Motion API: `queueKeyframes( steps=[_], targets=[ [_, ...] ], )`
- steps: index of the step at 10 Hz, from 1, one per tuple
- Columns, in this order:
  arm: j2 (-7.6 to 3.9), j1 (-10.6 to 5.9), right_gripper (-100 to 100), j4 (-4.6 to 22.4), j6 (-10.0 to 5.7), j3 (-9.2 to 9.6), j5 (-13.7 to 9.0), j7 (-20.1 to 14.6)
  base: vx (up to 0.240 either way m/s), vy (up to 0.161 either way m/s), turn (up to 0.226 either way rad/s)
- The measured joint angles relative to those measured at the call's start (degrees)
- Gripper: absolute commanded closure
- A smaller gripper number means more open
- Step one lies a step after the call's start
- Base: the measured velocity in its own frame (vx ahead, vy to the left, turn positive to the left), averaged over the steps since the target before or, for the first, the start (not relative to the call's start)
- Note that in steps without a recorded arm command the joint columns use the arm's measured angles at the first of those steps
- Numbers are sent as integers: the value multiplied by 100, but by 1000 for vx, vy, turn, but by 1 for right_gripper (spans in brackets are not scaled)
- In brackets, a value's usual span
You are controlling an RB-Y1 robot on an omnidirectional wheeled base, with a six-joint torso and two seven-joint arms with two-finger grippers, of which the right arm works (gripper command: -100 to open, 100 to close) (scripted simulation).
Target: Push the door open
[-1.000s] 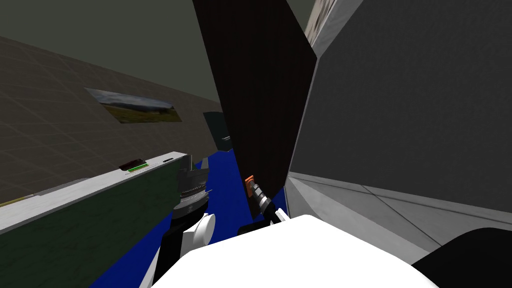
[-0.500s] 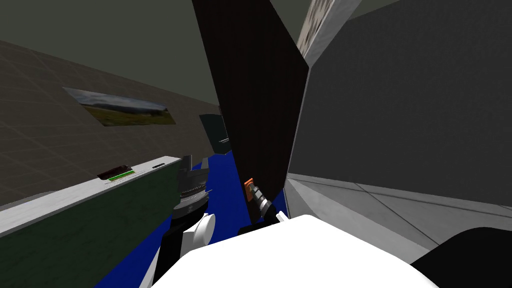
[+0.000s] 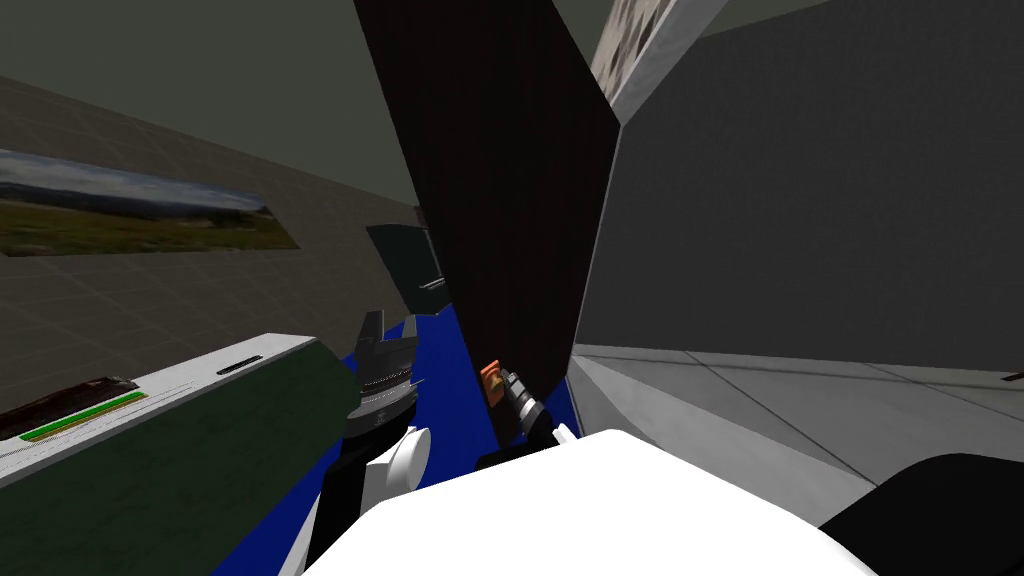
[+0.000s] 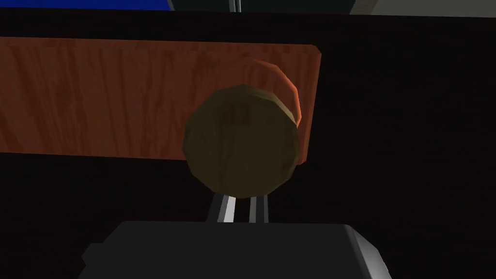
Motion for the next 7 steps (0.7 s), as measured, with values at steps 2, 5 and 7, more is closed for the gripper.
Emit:
queueKeyframes(
  steps=[2,5,7],
  targets=[
    [-1,-52,-100,55,44,13,-90,80,14,-59,-100],
    [-113,-363,-100,312,48,97,-409,242,-68,-144,-82],
    [-174,-580,-100,487,54,150,-632,348,-43,-106,-81]
  ],
)
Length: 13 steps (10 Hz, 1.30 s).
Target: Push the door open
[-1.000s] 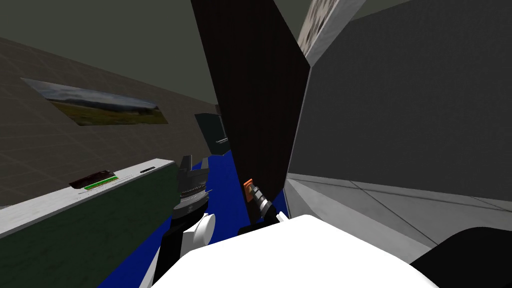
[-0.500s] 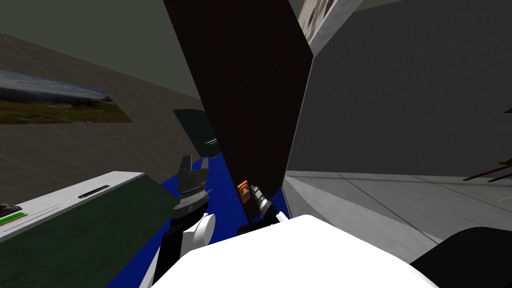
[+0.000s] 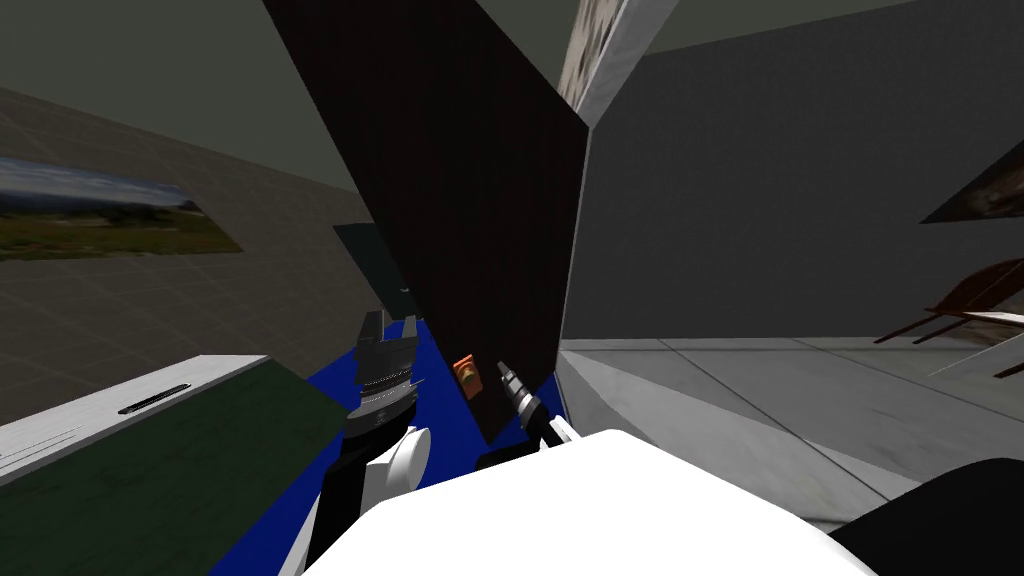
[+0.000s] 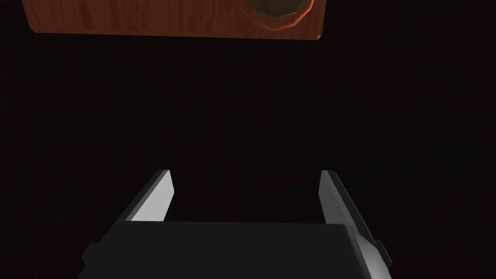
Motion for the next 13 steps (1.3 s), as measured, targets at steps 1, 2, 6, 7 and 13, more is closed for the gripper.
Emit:
queueKeyframes(
  steps=[1,2,6,7,13],
  targets=[
    [-14,-115,-100,99,1,31,-118,60,-45,-115,-101],
    [-31,-245,-100,198,9,61,-244,119,-41,-99,-101],
    [-29,-709,-100,562,51,200,-732,384,-59,-85,-87],
    [-29,-812,-100,624,70,234,-847,439,-66,-48,-67],
    [124,-1519,-100,1226,76,413,-1562,800,-107,-46,-83]
  ],
)
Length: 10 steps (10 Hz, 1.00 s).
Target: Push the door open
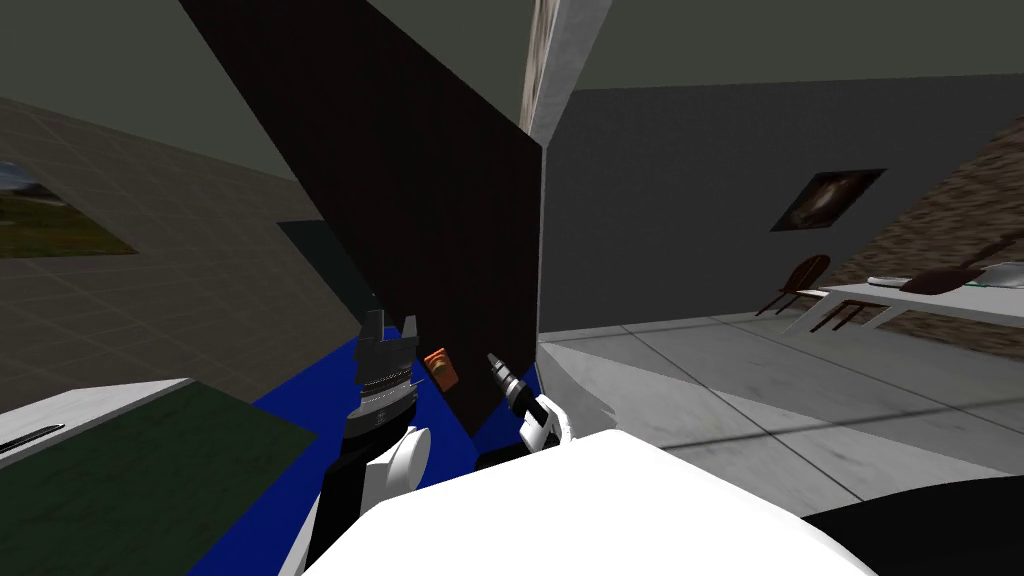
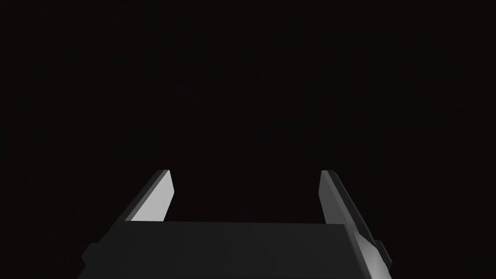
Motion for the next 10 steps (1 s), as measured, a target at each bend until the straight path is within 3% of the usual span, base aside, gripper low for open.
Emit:
queueKeyframes(
  steps=[4,7,10],
  targets=[
    [181,-447,-100,362,14,103,-431,199,-155,51,-56],
    [324,-660,-100,524,43,157,-644,311,-172,101,-16],
    [377,-722,-100,558,47,187,-732,356,-129,94,0]
  ],
)
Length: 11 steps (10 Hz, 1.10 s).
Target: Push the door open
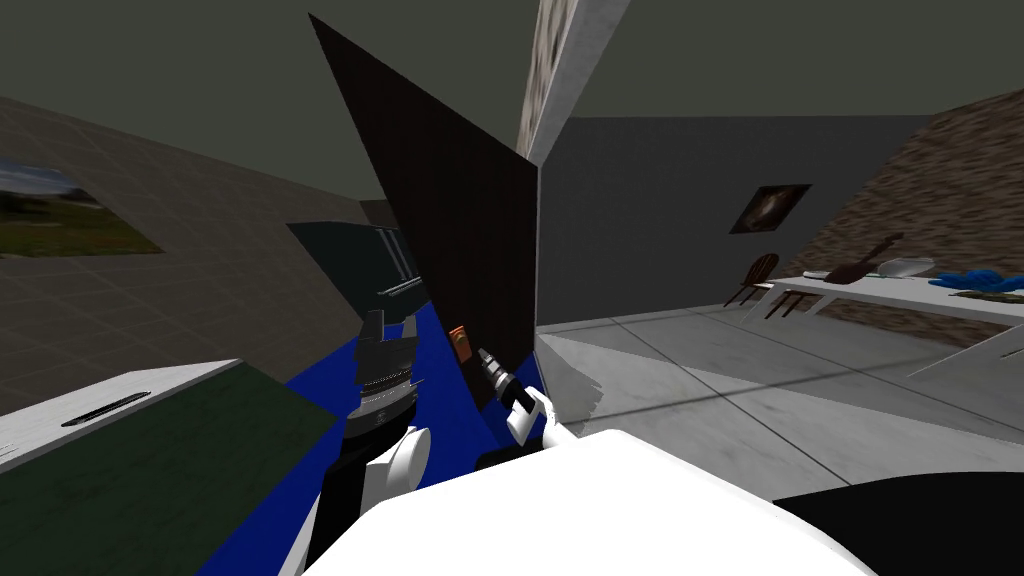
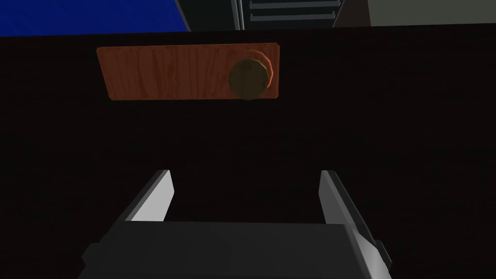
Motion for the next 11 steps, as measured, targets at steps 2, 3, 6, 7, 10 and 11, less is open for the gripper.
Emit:
queueKeyframes(
  steps=[2,3,6,7,10,11],
  targets=[
    [-95,29,-100,-19,2,-4,9,14,106,104,34],
    [-174,-16,-100,54,-21,-32,11,15,182,145,19],
    [-262,-79,-100,127,-33,-111,26,19,239,193,33],
    [-229,-101,-100,166,-53,-135,31,20,206,188,26],
    [9,-177,100,312,-128,-191,42,19,88,73,11],
    [12,-190,100,288,-141,-191,42,21,-28,-28,10]
  ],
)
